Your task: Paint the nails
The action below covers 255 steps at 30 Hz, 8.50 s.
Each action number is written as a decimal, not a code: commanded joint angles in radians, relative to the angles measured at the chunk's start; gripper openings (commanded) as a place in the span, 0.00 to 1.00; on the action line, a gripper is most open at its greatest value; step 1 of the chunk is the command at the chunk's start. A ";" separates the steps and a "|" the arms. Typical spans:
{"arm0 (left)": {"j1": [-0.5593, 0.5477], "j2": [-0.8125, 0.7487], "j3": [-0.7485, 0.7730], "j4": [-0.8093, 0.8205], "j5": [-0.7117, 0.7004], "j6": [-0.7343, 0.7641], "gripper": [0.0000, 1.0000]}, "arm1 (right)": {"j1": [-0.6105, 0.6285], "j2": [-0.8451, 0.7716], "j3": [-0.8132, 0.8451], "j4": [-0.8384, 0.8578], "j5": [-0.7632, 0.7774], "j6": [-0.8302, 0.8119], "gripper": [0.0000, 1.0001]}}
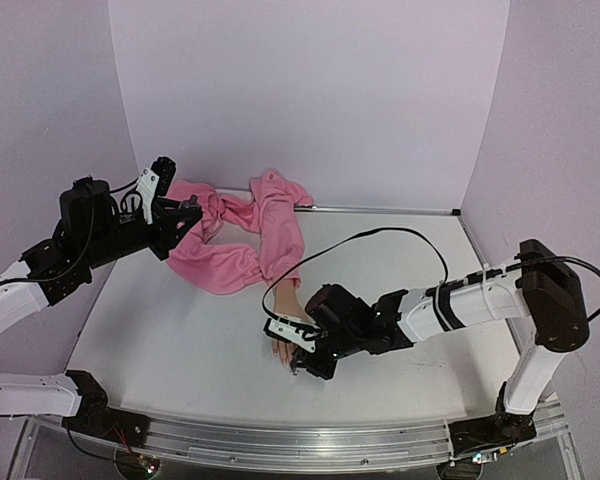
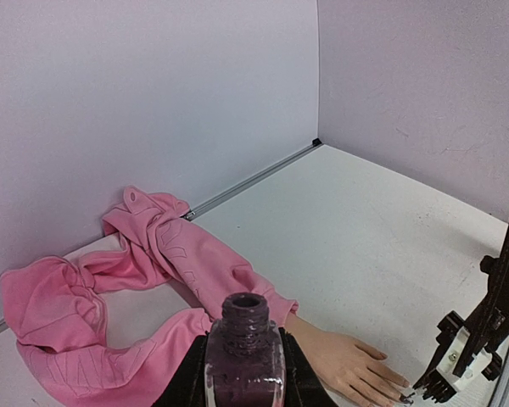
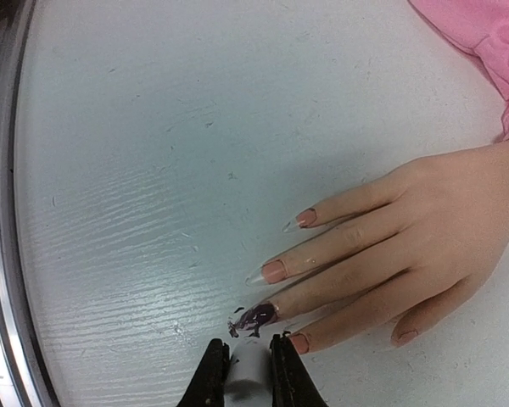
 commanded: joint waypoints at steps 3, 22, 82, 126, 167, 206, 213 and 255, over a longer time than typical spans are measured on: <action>0.002 -0.011 0.014 0.051 0.006 -0.002 0.00 | 0.006 0.017 0.042 0.008 0.008 -0.006 0.00; 0.002 -0.014 0.010 0.051 0.006 -0.004 0.00 | 0.006 0.029 0.035 0.007 0.007 -0.001 0.00; 0.002 -0.018 0.002 0.051 0.004 -0.007 0.00 | 0.040 -0.027 -0.011 -0.016 0.083 -0.008 0.00; 0.001 -0.018 0.007 0.051 0.003 -0.005 0.00 | 0.052 -0.002 0.023 0.045 0.092 -0.029 0.00; 0.002 -0.018 0.003 0.051 0.004 -0.004 0.00 | 0.053 0.008 -0.001 0.027 0.111 -0.012 0.00; 0.002 -0.023 0.000 0.051 0.007 -0.006 0.00 | 0.074 -0.026 -0.022 -0.013 0.136 -0.009 0.00; 0.002 -0.020 0.000 0.051 0.009 -0.007 0.00 | 0.078 -0.031 -0.025 -0.013 0.163 -0.008 0.00; 0.002 -0.017 0.008 0.051 0.006 -0.001 0.00 | 0.083 -0.005 -0.002 0.057 0.199 -0.034 0.00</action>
